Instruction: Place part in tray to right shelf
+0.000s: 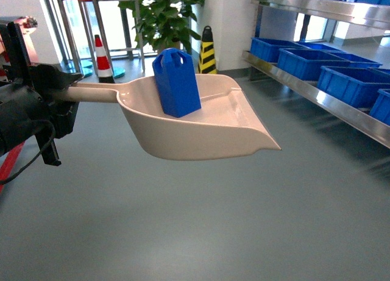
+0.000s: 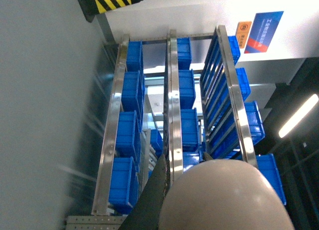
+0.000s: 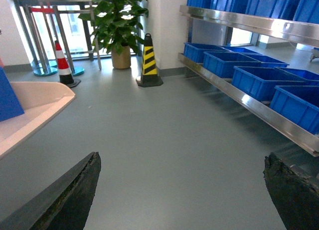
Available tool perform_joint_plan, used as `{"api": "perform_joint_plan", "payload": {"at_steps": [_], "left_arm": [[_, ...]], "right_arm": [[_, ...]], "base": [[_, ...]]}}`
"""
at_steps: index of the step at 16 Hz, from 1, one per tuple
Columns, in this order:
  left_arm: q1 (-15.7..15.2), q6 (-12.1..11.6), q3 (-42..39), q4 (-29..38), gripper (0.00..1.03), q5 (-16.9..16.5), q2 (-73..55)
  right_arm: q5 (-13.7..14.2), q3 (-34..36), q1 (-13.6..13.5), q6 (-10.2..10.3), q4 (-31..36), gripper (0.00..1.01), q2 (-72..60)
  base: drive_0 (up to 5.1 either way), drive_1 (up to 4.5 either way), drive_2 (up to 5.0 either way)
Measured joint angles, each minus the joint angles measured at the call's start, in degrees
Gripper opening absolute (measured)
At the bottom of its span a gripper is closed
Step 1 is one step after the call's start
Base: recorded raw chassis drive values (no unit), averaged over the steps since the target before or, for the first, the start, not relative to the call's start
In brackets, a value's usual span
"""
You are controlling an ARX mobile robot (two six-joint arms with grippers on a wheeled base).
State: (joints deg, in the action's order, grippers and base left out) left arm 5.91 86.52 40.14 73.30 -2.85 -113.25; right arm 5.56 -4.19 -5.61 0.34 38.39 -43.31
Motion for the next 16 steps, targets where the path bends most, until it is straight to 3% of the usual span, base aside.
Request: {"api": "perform_joint_plan", "payload": {"at_steps": [16], "left_arm": [[0.04,0.0,0.0,-0.02,0.14,-0.11,0.0]], "right_arm": [[0.0,0.0,0.0,0.0,-0.02,0.98,0.02]], "base": [[-1.6,-1.56,-1.6]]}}
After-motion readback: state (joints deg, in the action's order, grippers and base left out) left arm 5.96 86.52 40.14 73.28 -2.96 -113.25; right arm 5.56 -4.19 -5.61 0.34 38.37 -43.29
